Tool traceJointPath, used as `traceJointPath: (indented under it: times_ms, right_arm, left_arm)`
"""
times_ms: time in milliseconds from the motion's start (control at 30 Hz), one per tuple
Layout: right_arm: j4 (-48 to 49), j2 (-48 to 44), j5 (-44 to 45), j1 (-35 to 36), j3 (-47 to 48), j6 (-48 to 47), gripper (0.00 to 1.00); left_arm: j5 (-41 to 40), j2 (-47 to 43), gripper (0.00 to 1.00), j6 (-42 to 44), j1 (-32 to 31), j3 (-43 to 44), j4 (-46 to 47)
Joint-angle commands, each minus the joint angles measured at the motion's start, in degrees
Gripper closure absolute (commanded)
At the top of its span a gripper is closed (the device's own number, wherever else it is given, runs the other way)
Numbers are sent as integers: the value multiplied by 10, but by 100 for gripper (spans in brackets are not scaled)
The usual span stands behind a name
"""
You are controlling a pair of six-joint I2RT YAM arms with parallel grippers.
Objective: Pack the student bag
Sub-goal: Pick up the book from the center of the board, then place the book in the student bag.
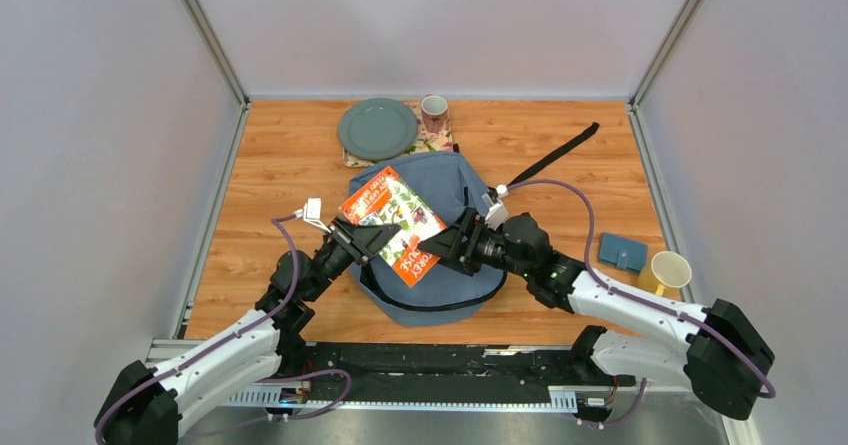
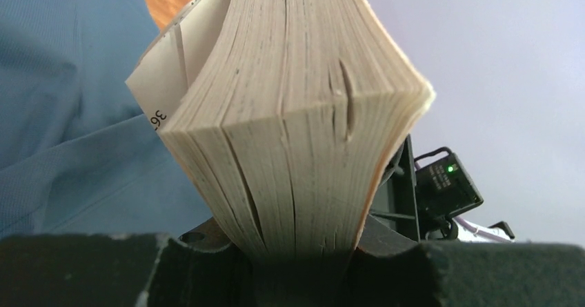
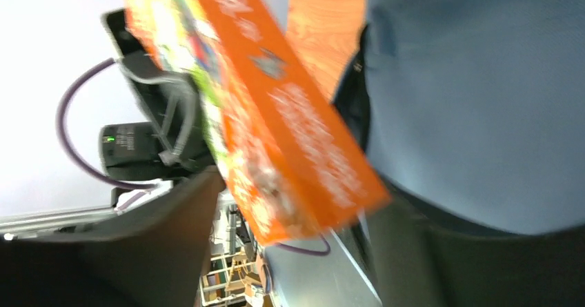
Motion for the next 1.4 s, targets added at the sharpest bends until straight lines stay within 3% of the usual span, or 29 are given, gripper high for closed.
traceJointPath:
  times_ms: [0, 67, 100, 133, 200, 233, 300, 333, 367, 400, 500, 667, 867, 933, 1067, 1367]
  right_arm:
    - [155, 33, -5, 4, 21, 26, 36]
    - [176, 36, -4, 4, 8, 36, 57]
    - [185, 31, -5, 4, 3, 36, 81]
    - [186, 26, -3, 4, 0, 37, 98]
    - [157, 6, 6, 4, -10, 30, 100]
    - [131, -28, 30, 5, -11, 22, 100]
    - [21, -73, 70, 4, -7, -8, 100]
    - [-19, -130, 117, 4, -5, -18, 100]
    - [-57, -157, 150, 4, -4, -27, 100]
    - [-128, -190, 178, 4, 0, -41, 100]
    - [-235, -296, 269, 3, 4, -58, 100]
    - [-387, -402, 386, 3, 45, -65, 100]
    - [-546, -489, 498, 3, 115, -84, 100]
    - [-569, -498, 516, 3, 133, -92, 100]
    - [-609, -497, 522, 3, 164, -98, 100]
    - [-606, -494, 485, 4, 145, -82, 100]
  left_arm:
    - [24, 11, 100, -33, -2, -10, 129]
    - [30, 14, 100, -40, -3, -17, 132]
    - [33, 15, 100, -39, -3, -18, 130]
    - [39, 16, 100, -37, -2, -17, 120]
    - [48, 12, 87, -16, -2, 1, 58]
    - [58, 10, 65, 0, -2, 12, 27]
    - [60, 3, 50, 60, -2, 56, -101]
    - [58, 1, 31, 109, -2, 72, -144]
    - [54, 3, 24, 132, -2, 103, -187]
    - [53, 8, 24, 157, -2, 118, -260]
    - [60, 27, 23, 245, -2, 165, -360]
    - [159, 75, 23, 362, -11, 222, -406]
    - [141, 172, 22, 499, -147, 325, -487]
    - [129, 211, 22, 535, -204, 350, -506]
    - [132, 272, 22, 558, -255, 399, -512]
    - [91, 382, 29, 575, -293, 454, -557]
